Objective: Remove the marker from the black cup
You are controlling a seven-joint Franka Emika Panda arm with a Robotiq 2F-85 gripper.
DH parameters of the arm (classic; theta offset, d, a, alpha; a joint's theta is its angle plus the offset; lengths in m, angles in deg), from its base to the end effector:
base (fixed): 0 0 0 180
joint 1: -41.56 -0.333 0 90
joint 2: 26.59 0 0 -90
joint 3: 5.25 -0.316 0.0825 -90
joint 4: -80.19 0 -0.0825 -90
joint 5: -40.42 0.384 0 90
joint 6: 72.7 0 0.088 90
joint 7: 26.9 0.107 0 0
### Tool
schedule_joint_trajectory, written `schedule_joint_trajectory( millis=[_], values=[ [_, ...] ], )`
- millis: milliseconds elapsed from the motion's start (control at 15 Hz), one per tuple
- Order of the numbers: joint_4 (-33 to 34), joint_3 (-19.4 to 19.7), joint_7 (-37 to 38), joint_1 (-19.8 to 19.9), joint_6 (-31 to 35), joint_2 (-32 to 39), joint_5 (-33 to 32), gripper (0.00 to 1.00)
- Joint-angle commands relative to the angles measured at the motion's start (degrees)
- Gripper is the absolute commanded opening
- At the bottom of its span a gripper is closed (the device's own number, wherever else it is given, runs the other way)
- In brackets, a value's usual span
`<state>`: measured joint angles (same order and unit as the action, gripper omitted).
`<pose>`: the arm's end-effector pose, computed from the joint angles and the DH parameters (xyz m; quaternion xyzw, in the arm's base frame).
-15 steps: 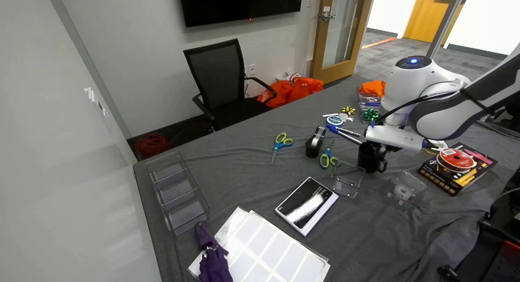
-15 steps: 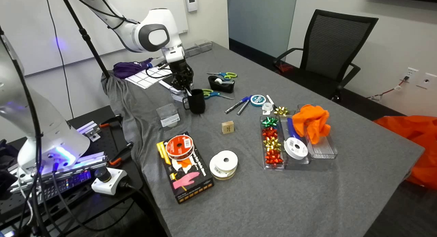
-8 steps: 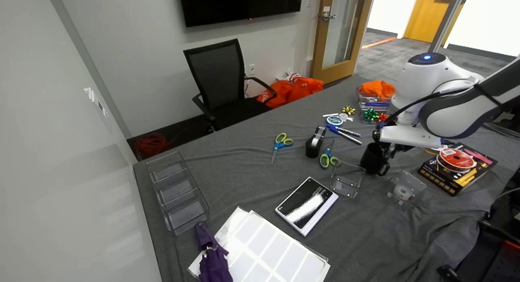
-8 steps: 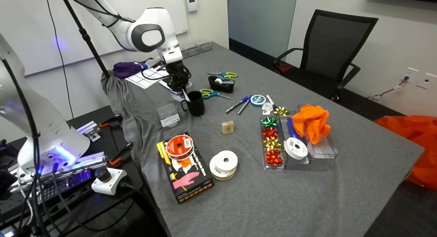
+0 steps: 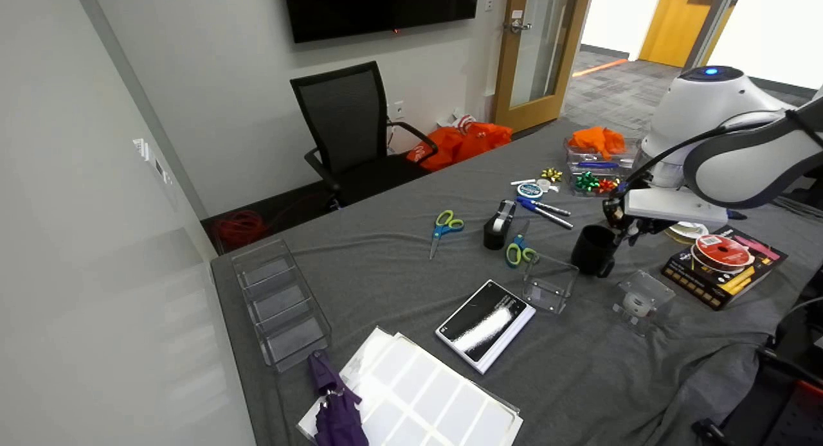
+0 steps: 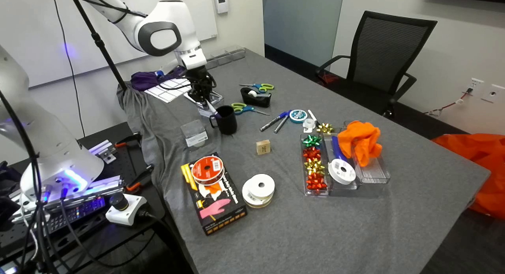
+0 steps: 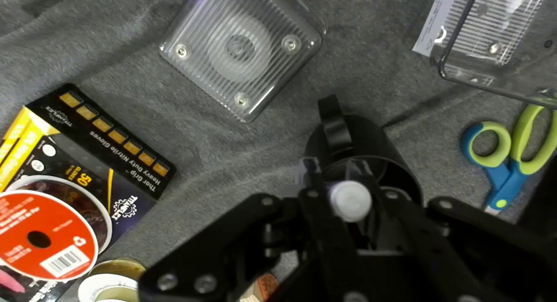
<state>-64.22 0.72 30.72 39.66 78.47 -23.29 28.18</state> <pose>0.4684 -0.0283 0.2615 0.9003 -0.4305 0.0525 0.0376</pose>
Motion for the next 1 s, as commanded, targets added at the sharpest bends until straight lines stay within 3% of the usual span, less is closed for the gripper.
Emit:
schedule_joint_trajectory(
  millis=[0, 467, 933],
  values=[
    [-1.7, -1.1, -4.0, 1.2, -2.0, -3.3, 2.8, 0.05],
    [-1.0, -2.1, -13.6, 1.5, -11.4, -10.8, 13.4, 0.05],
    [-1.6, -1.5, -20.7, 4.2, -16.5, -16.6, 14.6, 0.05]
  ],
)
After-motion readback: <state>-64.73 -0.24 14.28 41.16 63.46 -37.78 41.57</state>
